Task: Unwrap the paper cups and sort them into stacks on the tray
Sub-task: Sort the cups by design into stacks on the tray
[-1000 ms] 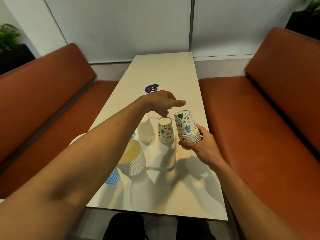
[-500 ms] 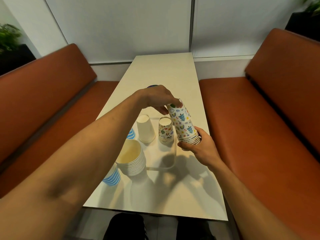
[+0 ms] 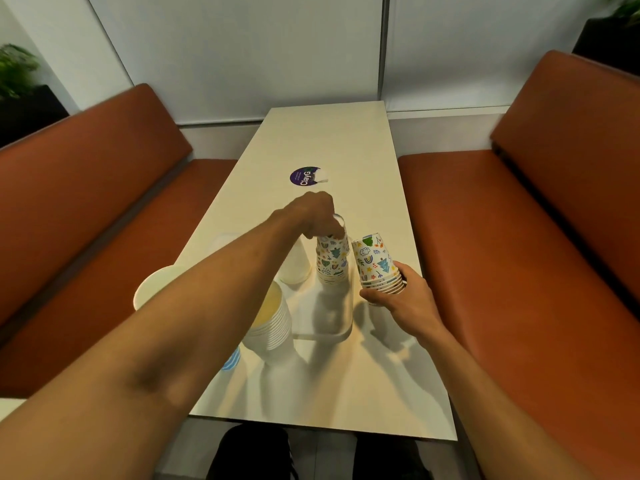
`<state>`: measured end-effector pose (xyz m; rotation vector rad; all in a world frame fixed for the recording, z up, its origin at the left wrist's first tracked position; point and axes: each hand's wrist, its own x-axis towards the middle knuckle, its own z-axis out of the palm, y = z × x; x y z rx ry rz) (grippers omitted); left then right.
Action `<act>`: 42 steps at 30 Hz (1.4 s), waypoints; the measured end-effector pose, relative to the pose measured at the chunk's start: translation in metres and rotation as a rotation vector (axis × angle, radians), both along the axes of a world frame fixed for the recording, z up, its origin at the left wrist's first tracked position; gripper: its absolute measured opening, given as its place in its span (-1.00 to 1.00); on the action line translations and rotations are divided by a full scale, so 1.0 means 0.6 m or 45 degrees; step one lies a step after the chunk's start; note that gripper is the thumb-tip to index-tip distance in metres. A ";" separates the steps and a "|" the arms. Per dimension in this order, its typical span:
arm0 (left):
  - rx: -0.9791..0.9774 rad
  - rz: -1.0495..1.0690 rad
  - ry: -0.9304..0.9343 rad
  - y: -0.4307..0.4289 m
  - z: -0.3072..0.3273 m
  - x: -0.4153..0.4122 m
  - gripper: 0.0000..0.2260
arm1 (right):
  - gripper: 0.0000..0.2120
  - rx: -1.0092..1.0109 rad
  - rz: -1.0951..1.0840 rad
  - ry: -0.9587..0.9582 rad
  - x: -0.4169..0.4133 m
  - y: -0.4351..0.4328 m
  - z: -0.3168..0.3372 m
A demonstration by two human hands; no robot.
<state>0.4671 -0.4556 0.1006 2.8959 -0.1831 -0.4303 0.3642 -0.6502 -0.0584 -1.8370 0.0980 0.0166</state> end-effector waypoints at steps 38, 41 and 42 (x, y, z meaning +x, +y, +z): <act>-0.238 0.151 -0.220 0.020 0.059 -0.003 -0.58 | -0.24 0.030 -0.187 0.016 -0.009 0.008 0.030; -0.057 0.094 -0.183 0.017 0.039 -0.002 -0.52 | -0.24 0.026 -0.199 0.017 -0.008 0.010 0.031; -0.024 0.087 -0.161 0.015 0.032 -0.001 -0.50 | -0.24 0.030 -0.197 0.019 -0.007 0.010 0.033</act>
